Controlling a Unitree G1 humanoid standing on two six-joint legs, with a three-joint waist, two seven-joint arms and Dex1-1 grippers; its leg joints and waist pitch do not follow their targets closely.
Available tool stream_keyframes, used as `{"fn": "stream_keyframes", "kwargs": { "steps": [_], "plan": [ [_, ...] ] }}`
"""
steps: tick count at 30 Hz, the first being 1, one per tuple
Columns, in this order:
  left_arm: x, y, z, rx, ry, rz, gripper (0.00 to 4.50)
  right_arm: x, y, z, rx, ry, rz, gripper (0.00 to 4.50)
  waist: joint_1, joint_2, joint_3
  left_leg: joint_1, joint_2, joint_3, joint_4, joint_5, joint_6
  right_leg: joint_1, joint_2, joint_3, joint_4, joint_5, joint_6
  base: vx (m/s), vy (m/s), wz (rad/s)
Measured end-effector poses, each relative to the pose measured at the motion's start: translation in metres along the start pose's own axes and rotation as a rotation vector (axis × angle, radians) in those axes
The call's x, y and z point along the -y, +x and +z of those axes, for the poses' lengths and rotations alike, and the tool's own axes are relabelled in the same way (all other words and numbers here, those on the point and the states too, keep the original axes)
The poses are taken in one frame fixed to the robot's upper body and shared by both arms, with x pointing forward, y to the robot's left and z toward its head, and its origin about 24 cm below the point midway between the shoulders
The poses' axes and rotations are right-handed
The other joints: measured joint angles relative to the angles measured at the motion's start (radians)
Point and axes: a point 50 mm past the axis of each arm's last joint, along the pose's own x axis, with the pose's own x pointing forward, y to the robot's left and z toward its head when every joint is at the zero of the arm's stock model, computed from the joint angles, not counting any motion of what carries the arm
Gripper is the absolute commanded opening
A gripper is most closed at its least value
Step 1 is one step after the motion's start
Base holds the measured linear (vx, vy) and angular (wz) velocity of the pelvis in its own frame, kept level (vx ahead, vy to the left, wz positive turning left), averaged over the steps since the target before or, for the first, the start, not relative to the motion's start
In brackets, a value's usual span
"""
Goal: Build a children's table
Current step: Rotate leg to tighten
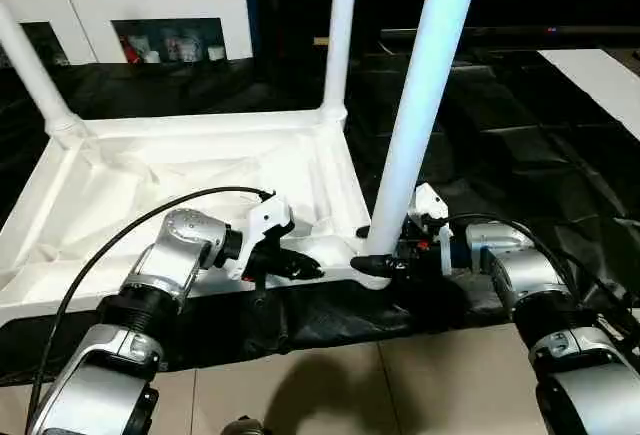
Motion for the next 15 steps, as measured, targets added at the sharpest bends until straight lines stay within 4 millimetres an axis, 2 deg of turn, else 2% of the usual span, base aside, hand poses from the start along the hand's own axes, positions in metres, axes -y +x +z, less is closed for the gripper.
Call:
{"fn": "stream_keyframes", "kwargs": {
  "steps": [6,11,15],
  "plan": [
    [0.0001,-0.0038,0.0004,-0.011,0.007,-0.031,0.00,-0.0026,0.0017,0.0016,-0.010,-0.003,0.045,2.61,0.003,-0.001,0.000,0.000,0.000,0.000,0.001,0.000,0.000,0.000,0.000,0.000,0.000,0.000,0.000,0.000,0.000,0.00],
    [-0.0003,-0.0038,-0.0002,-0.006,0.002,-0.029,0.00,-0.0034,0.0017,0.0012,-0.008,-0.003,0.039,2.60,0.004,-0.001,0.000,0.000,0.000,0.000,0.001,0.000,0.000,0.000,0.000,0.000,0.000,0.000,0.000,0.000,0.000,0.00],
    [-0.0058,0.0000,0.0003,0.012,-0.014,0.073,0.00,0.0024,0.0056,-0.0014,0.037,0.014,-0.131,2.59,0.001,-0.001,0.000,0.003,0.000,0.000,0.002,0.000,-0.001,0.003,0.000,0.001,0.003,0.000,-0.001,0.000,0.000,0.00]
  ]
}}
